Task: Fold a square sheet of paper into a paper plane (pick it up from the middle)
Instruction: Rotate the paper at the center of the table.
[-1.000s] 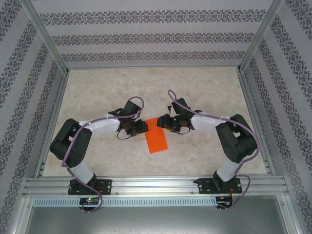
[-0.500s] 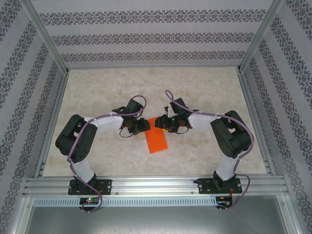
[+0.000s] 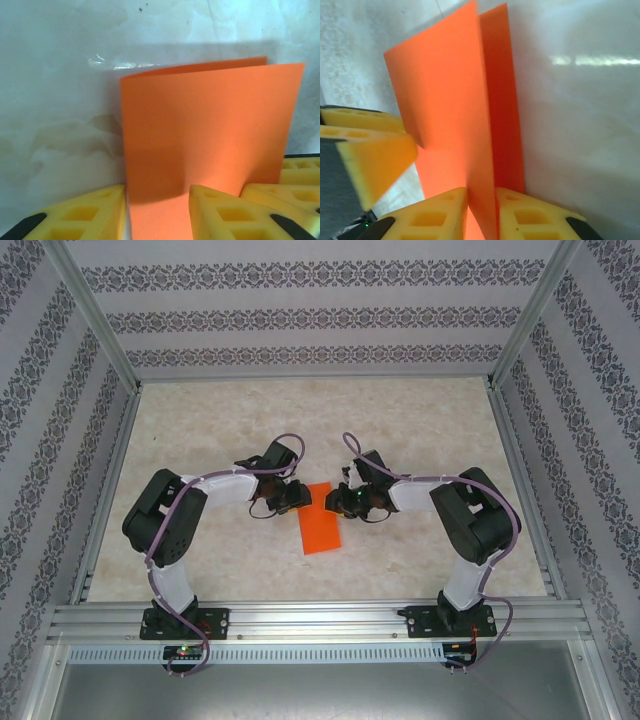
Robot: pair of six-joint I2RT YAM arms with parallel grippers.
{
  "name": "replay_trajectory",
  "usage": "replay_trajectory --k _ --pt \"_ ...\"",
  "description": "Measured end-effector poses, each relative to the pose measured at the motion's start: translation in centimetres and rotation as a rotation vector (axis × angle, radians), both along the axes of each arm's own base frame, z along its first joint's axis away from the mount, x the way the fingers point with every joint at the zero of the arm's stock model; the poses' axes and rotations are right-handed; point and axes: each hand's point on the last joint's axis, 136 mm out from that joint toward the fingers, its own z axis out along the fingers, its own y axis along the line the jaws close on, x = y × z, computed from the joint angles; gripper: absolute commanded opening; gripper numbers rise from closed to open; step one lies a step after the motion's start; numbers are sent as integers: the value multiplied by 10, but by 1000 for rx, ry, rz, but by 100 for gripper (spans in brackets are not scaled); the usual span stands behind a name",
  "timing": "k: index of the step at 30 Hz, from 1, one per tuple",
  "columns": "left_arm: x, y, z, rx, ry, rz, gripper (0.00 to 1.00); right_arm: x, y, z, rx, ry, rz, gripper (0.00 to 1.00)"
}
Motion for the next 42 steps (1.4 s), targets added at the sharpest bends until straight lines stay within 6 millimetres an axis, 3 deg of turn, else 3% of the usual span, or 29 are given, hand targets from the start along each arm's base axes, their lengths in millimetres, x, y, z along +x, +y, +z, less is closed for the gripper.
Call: replay_trajectory --k 14,19,23,27,32,37,42 --pt "15 -19 5 -47 -44 -88 40 -4 -7 6 55 -5 -105 24" --pt "15 -13 10 -21 -84 -96 47 -1 -8 6 51 -6 -128 15" --pt "7 2 32 17 -172 -116 53 0 -9 6 51 2 -137 14" --pt "-15 1 58 61 -303 -231 60 1 -8 7 47 7 -143 14" --pt "-72 -34 73 120 -457 -513 67 5 -6 9 38 14 -144 13" --pt "-120 -57 60 238 -557 -761 71 4 -6 5 27 30 -143 13" --pt "-147 -63 28 390 -592 -927 74 3 -7 2 18 44 -143 13"
